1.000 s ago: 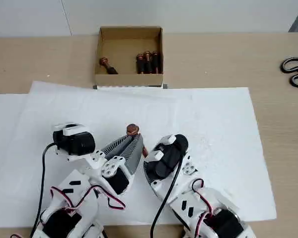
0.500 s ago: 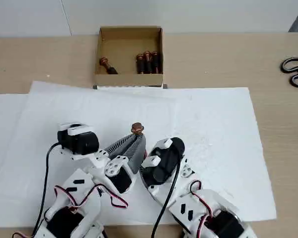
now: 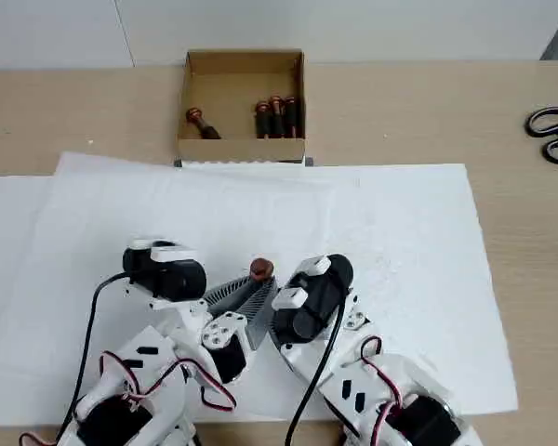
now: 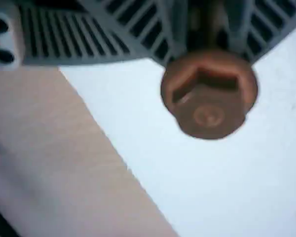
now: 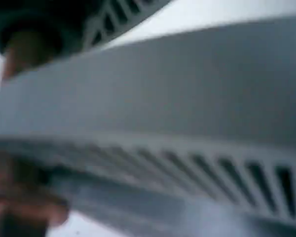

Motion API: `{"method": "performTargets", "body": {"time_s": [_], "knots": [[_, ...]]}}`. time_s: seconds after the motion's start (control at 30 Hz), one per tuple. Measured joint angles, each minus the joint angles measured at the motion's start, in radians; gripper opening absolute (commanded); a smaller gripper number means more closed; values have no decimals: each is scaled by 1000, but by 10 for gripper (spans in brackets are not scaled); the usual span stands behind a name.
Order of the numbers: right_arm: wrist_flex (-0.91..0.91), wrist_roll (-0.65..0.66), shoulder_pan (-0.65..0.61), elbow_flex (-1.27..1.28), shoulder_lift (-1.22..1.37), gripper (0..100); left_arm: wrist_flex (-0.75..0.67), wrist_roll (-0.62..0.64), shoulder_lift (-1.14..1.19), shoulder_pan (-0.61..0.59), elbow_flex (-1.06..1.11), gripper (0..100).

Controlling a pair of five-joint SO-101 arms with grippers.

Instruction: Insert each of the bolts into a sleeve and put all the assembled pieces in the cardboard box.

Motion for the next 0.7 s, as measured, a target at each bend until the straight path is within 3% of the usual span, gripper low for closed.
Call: {"method": "performTargets", "body": {"time_s": [0.4, 0.6, 0.7], "knots": [[0, 0, -2, 3, 2, 2, 12, -23, -3, 3, 38, 18], [2, 0, 3, 3, 2, 2, 17, -58, -2, -6, 49, 227], [2, 0, 3, -3, -2, 2, 23, -64, -2, -9, 55, 242]]}}
